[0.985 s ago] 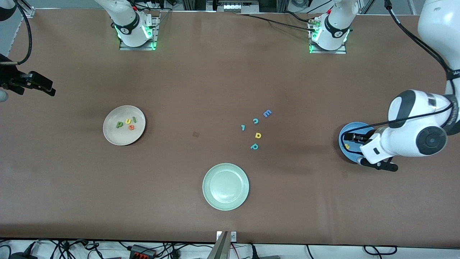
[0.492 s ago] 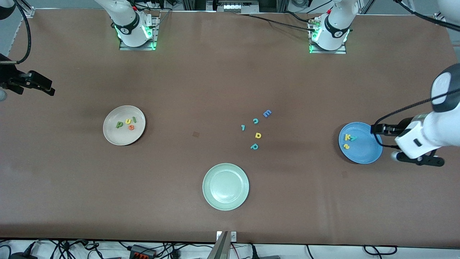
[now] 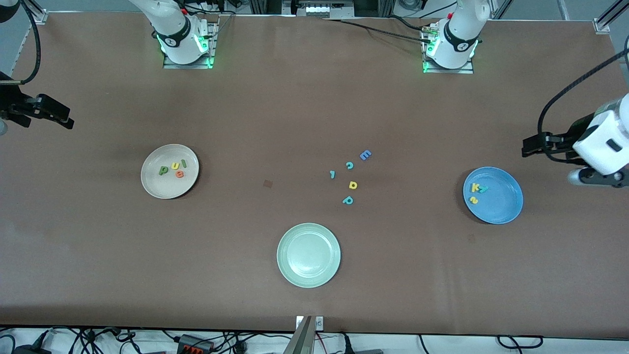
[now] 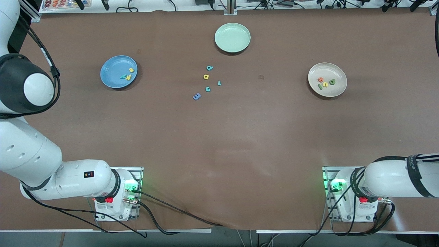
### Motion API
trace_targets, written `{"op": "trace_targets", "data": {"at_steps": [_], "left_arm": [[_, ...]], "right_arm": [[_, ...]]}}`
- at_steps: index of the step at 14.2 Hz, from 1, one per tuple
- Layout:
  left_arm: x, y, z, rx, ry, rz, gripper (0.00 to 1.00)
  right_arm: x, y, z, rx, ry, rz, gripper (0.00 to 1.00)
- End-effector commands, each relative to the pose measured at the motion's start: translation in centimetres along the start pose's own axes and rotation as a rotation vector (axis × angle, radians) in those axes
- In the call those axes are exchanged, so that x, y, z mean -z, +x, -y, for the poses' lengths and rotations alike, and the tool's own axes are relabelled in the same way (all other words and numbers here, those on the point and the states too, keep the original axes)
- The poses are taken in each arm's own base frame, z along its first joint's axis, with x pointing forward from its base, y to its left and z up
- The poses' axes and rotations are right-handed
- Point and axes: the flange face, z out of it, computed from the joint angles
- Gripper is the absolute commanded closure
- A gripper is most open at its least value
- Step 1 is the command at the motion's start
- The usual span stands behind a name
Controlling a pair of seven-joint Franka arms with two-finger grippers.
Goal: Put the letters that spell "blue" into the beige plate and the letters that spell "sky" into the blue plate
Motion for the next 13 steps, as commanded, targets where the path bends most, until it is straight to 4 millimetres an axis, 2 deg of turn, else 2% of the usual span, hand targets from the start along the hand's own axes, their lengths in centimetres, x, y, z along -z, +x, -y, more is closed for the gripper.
{"op": "trace_targets", "data": {"at_steps": [1, 3, 13], "left_arm": [[0.1, -3.8, 0.2, 0.007, 0.001, -0.070, 0.00], [0.5, -6.0, 0.4, 0.007, 0.005, -0.138, 0.00], [0.8, -5.6, -0.6, 0.002, -0.004, -0.148, 0.00]], "right_arm": [[0.7, -0.5, 0.1, 0.001, -0.007, -0.002, 0.00], [0.6, -0.5, 0.1, 0.002, -0.007, 0.001, 0.00], [0.5, -0.5, 0.1, 0.002, -0.007, 0.003, 0.00]]}}
